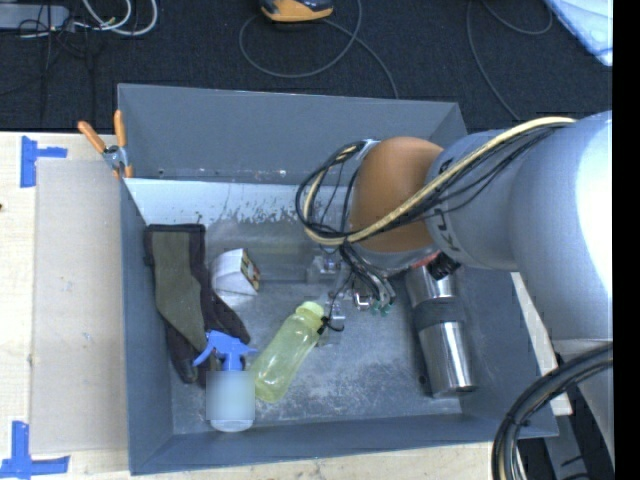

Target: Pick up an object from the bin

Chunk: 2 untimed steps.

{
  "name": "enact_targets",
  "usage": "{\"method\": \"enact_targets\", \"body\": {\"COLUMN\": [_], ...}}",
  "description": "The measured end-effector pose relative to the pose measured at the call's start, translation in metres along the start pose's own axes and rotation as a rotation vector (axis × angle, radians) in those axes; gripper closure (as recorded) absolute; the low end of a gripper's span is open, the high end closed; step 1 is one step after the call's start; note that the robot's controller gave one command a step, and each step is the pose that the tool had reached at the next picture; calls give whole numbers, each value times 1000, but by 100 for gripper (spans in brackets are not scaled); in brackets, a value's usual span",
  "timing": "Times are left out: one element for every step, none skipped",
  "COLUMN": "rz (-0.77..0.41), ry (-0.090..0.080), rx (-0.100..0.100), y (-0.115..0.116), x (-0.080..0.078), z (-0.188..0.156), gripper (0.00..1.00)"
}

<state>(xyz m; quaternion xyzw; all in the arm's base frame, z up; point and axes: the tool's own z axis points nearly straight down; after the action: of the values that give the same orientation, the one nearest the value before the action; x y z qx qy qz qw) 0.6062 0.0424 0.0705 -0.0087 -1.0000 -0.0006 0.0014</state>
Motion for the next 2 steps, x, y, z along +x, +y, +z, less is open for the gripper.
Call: {"method": "enact_targets", "body": {"rz": [-186, -186], "ry": [7, 7], "rx": [-1, -1], "y": [47, 47], "x": [17, 17], "z": [-2, -2], "gripper": [100, 100]}}
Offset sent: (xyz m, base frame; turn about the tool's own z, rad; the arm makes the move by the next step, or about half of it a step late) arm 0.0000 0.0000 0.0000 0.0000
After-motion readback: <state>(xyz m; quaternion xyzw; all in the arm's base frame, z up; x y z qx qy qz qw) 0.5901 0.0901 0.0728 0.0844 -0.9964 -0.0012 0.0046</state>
